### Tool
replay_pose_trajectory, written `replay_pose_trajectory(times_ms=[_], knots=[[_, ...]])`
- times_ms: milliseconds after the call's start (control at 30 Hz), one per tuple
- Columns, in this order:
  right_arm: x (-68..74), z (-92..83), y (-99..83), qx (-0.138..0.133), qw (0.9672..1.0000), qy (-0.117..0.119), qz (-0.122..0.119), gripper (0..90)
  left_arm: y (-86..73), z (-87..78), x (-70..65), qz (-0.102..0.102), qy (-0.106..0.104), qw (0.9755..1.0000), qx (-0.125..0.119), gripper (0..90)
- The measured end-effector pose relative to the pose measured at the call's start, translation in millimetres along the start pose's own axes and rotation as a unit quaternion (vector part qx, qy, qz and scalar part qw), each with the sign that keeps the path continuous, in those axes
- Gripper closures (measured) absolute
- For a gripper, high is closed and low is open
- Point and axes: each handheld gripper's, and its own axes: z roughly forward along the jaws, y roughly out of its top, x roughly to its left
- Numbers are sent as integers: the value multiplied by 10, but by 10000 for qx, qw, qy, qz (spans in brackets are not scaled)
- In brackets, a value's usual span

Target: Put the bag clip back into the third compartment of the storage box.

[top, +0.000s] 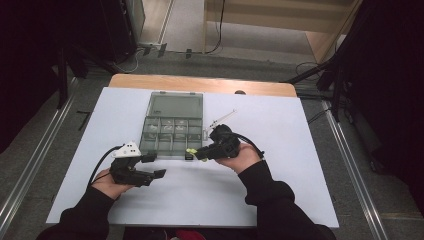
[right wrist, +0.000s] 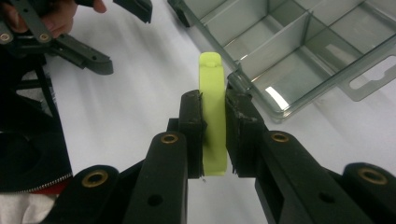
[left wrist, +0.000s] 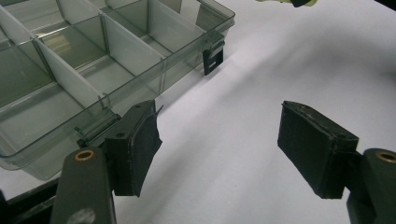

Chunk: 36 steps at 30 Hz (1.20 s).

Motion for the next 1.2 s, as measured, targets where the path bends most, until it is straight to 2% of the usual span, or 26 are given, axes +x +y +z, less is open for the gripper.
replay_pose_trajectory(times_ms=[167,367,733,1200], knots=[[-39,12,45,27,9999,-121,119,794,2,-3,-10,-9,-23,10000,-32,287],[-63,53,110,41,9997,-205,139,794,-1,-4,-3,-10,-21,10000,-29,287],[-146,157,291,88,9994,-217,260,794,-6,3,-8,-7,-27,10000,-5,287],[-221,197,468,144,9982,-372,451,793,-4,8,-13,-9,-30,10000,-23,287]])
